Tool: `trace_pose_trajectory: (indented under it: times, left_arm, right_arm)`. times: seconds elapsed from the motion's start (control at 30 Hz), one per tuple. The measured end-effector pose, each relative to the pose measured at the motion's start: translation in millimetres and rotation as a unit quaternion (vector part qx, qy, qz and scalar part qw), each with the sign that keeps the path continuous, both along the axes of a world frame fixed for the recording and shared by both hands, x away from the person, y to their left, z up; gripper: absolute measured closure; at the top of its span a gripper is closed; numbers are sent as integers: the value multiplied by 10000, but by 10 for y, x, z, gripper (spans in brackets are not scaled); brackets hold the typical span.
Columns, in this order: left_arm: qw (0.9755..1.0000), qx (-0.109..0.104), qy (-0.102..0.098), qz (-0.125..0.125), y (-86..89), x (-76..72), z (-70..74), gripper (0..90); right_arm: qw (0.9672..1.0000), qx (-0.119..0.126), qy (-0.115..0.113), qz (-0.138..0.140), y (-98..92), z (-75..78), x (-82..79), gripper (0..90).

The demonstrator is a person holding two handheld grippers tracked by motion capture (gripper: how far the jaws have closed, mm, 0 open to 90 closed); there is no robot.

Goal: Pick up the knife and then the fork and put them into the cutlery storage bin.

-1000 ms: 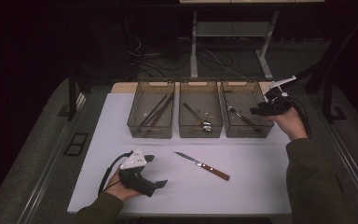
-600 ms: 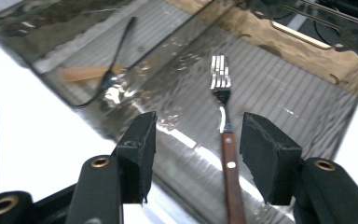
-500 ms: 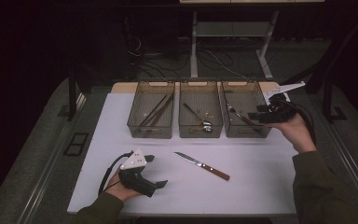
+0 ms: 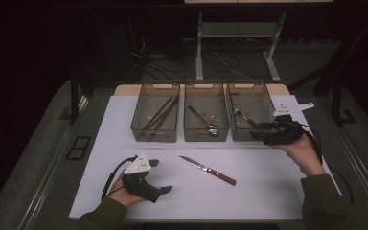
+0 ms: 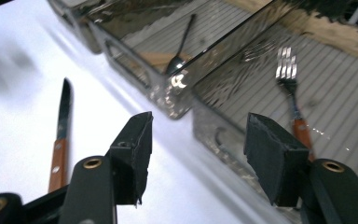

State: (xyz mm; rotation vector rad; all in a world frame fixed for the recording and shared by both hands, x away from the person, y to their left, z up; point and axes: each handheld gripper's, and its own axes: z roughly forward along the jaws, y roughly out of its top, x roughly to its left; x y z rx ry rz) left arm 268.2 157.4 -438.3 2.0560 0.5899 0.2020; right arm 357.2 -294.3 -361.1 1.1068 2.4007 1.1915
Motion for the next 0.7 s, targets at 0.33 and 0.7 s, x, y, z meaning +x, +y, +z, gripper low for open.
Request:
trace_pose_trajectory:
  times: [0.33,0.7]
  left_arm:
    - [10000,2,-12,6,5,-5,9,0]
    - [10000,28,-12,-6,1,-6,12,0]
  right_arm:
    - [9995,-63,119,290,125,-177,-147,413]
    - [9982,-112,201,545,325,-248,-210,407]
